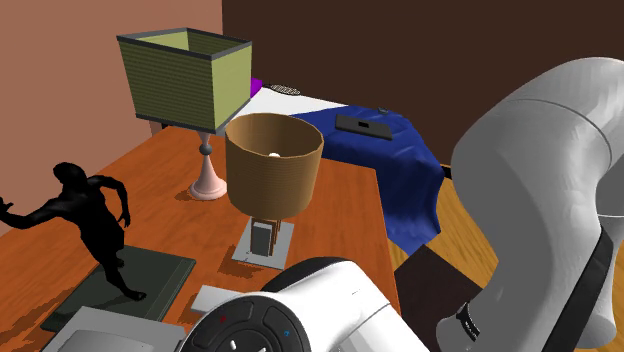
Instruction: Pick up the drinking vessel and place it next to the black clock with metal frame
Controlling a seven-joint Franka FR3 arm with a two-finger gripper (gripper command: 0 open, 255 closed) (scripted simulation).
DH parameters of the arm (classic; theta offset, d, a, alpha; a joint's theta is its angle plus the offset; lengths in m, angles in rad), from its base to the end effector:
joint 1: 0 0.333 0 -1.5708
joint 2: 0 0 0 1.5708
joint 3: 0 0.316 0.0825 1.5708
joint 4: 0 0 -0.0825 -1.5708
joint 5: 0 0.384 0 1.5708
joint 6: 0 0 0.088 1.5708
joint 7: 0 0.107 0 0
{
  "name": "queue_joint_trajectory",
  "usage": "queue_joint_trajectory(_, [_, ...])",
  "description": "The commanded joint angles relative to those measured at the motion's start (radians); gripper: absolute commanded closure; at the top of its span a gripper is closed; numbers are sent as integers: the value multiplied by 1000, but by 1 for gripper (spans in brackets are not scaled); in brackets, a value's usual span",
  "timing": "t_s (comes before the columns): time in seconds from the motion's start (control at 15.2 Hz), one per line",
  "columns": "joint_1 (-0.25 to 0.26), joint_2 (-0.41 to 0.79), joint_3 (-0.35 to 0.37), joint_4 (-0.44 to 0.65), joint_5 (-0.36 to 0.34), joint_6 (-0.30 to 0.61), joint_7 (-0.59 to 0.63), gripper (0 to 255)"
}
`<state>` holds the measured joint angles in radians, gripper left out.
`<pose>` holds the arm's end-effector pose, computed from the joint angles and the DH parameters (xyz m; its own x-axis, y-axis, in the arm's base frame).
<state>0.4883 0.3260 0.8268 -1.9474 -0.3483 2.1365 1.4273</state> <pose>0.1884 0.5698 0.3609 0.9973 0.0555 0.0489 0.0544 -0.9982 0.0249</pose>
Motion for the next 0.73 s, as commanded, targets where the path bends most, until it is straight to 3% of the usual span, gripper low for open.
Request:
queue_joint_trajectory(0.0, [-7, -19, 10, 14, 19, -26, -12, 0])
queue_joint_trajectory(0.2, [-22, -65, 33, 60, 67, -102, -43, 0])
queue_joint_trajectory(0.66, [-22, -65, 33, 60, 67, -102, -43, 0])
